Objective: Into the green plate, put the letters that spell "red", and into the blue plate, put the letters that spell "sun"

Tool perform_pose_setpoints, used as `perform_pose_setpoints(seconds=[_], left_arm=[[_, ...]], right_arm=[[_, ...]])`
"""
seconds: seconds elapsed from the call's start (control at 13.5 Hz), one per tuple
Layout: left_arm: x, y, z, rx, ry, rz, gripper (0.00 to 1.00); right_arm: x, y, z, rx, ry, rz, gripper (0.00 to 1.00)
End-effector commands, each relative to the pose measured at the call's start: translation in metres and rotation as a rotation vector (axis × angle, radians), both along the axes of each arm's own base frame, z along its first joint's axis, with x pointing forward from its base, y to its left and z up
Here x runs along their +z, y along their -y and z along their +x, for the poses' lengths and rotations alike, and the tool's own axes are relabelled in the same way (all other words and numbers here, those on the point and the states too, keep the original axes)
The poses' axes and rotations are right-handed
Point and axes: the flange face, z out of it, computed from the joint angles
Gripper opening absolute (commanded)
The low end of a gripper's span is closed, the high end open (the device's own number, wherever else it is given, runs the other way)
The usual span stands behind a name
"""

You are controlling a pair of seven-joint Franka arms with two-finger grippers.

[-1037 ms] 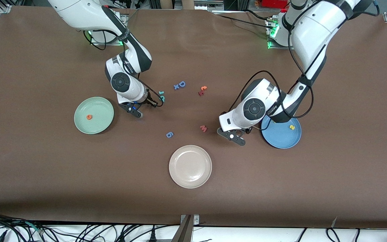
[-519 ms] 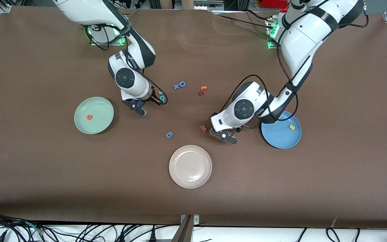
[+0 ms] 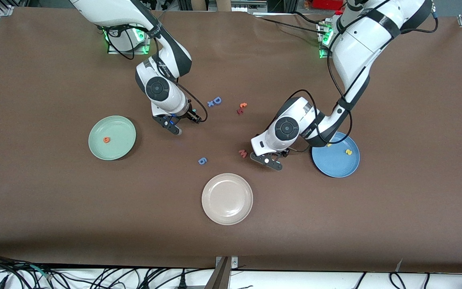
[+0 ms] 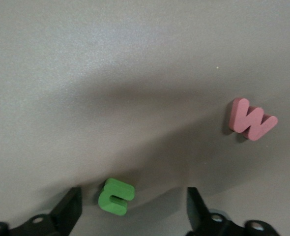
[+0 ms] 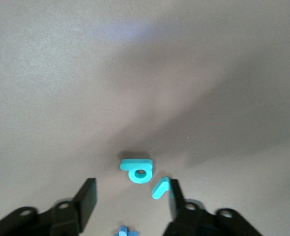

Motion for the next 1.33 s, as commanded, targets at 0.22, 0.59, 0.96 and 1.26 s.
perform_pose_setpoints(seconds=[0.22, 0.59, 0.96, 1.26], left_arm=[[0.003, -0.004, -0.004, 0.065, -0.01, 0.042, 0.07], [0.033, -0.016, 0.007, 0.088, -0.016, 0.087, 0.04], [0.101, -0.064, 0.029, 0.038, 0.005, 0.128, 0.04], [0.108, -0.138, 0.052, -0.101, -0.038, 0.122, 0.06]], right_arm=[[-0.021, -0.002, -0.003, 0.007, -0.006, -0.016, 0.86], [-0.033, -0.001, -0.006, 0.012, -0.004, -0.015, 0.85], [-0.032, -0.002, -0.007, 0.096, 0.032, -0.041, 0.69], [-0.034, -0.002, -0.007, 0.1, 0.034, -0.042, 0.69]])
